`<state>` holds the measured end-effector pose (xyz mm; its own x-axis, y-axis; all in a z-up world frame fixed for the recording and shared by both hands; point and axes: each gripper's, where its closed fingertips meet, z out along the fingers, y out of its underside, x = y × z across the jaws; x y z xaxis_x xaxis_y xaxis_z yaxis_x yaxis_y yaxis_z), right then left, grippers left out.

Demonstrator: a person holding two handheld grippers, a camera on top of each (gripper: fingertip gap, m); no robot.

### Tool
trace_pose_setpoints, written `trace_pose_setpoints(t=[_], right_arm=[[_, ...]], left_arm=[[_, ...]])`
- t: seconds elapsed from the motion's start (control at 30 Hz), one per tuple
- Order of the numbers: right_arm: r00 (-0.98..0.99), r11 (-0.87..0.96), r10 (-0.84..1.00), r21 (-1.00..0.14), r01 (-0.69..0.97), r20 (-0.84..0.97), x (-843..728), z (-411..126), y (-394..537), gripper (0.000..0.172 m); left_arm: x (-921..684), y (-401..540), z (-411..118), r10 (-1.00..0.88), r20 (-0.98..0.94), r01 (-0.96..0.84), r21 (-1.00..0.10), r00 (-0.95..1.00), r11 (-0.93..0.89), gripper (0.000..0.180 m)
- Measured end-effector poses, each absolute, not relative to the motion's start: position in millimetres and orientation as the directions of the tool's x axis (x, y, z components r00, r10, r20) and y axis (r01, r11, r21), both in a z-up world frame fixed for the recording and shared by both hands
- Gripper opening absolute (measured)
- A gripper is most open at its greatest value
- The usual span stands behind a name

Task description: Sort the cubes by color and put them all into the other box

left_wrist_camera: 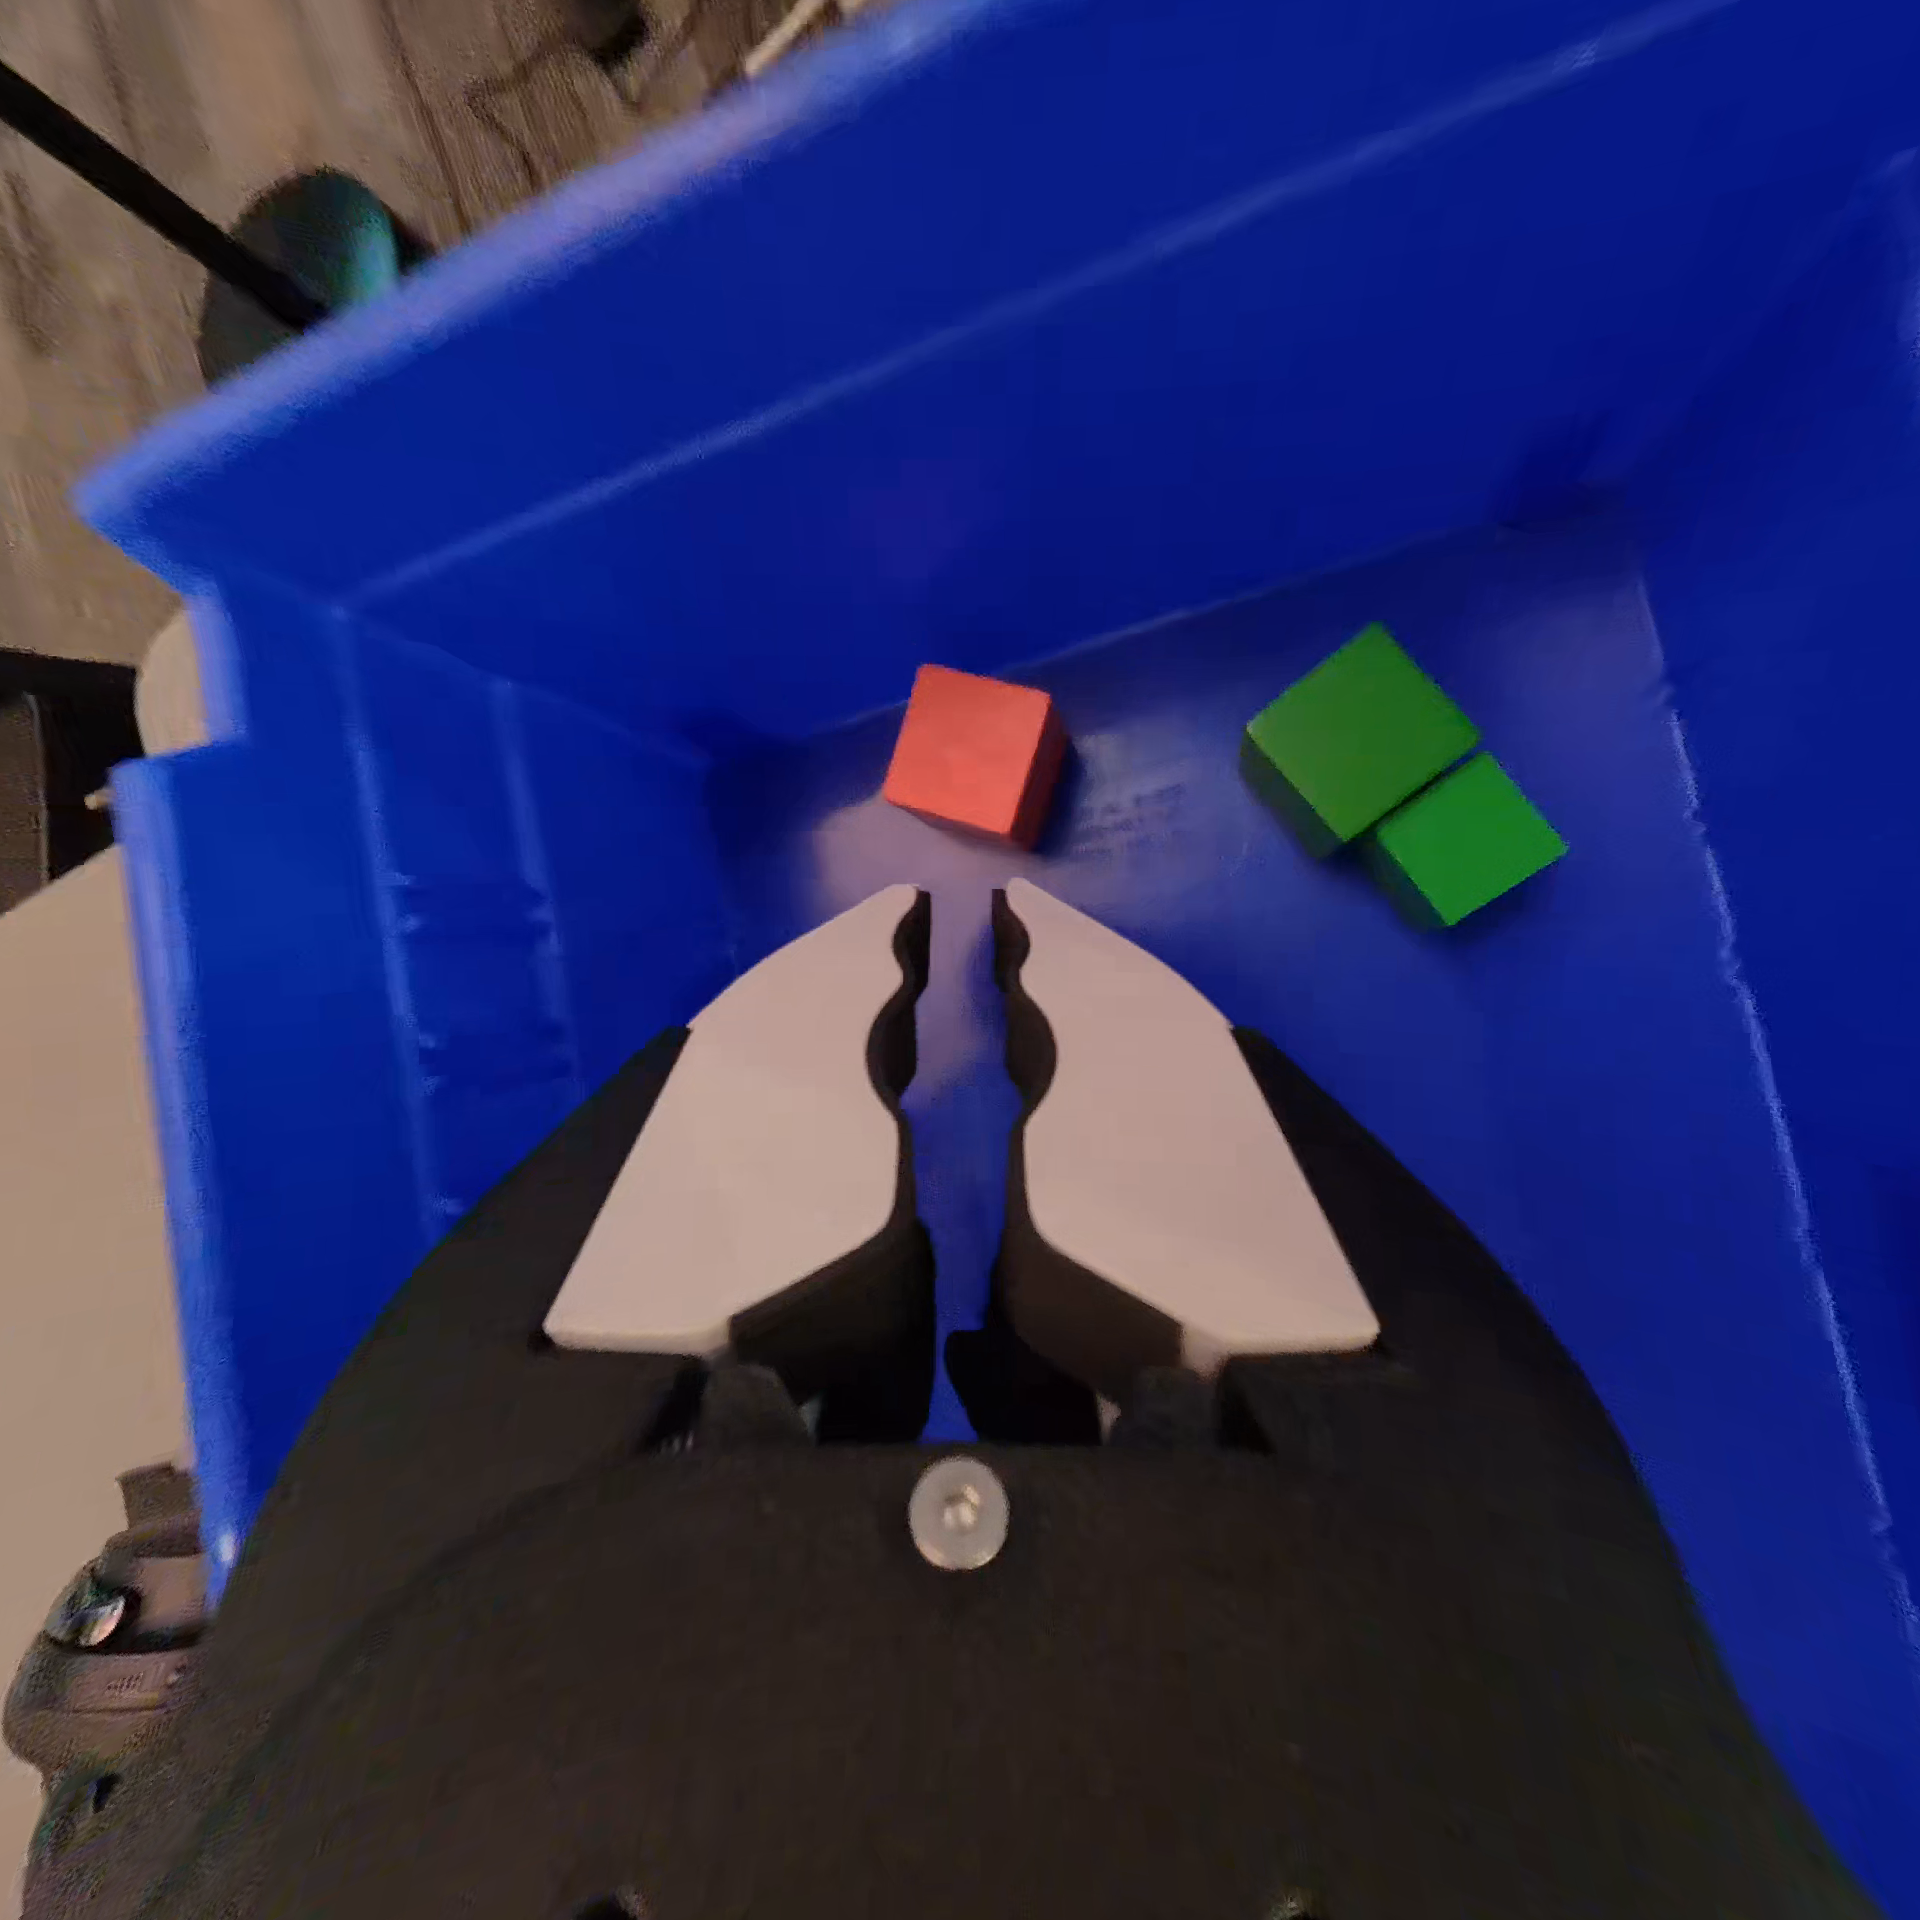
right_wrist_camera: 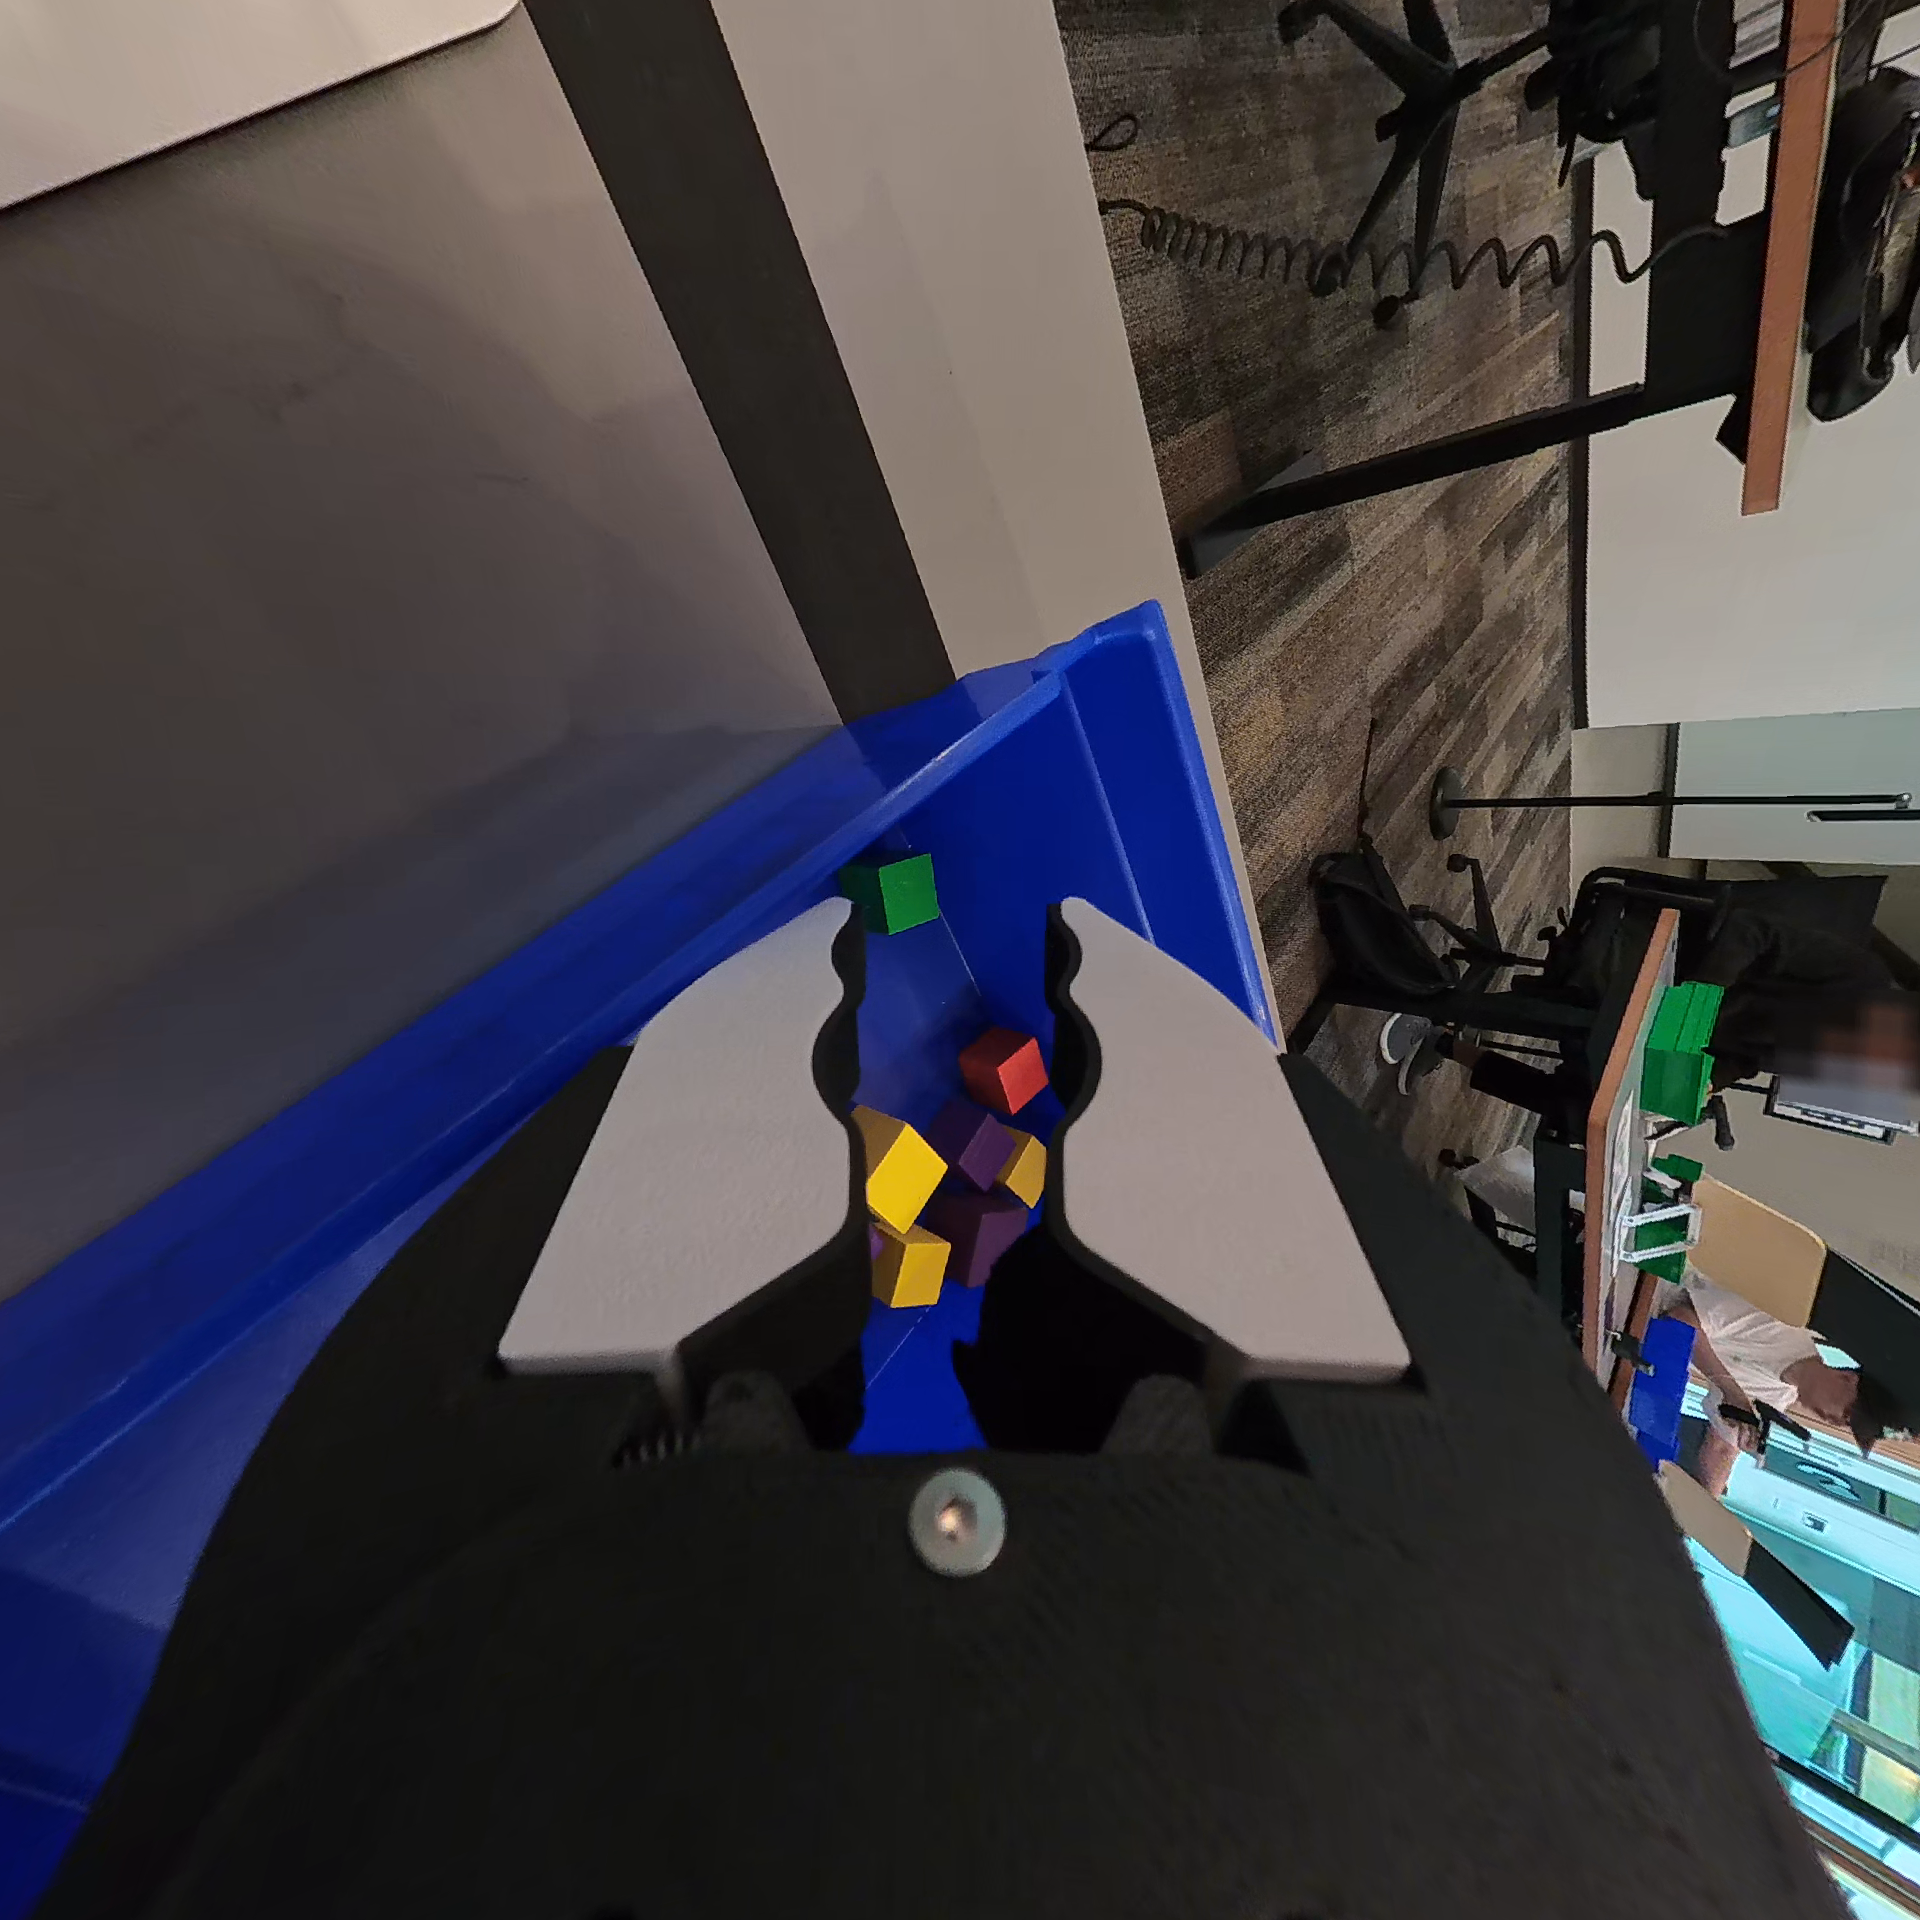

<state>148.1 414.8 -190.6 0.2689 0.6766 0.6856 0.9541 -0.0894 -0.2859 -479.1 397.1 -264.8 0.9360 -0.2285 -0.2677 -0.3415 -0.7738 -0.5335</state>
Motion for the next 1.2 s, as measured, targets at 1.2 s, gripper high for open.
trace_pose_setpoints(t=[1.2], right_arm=[[0.362,0.571,0.382,-0.525,0.631,0.850,24.3,-8.0,289.9,0.045]], left_arm=[[-172.4,280.7,-4.2,-0.789,0.069,-0.079,-0.986,0.610,-0.148,0.028]])
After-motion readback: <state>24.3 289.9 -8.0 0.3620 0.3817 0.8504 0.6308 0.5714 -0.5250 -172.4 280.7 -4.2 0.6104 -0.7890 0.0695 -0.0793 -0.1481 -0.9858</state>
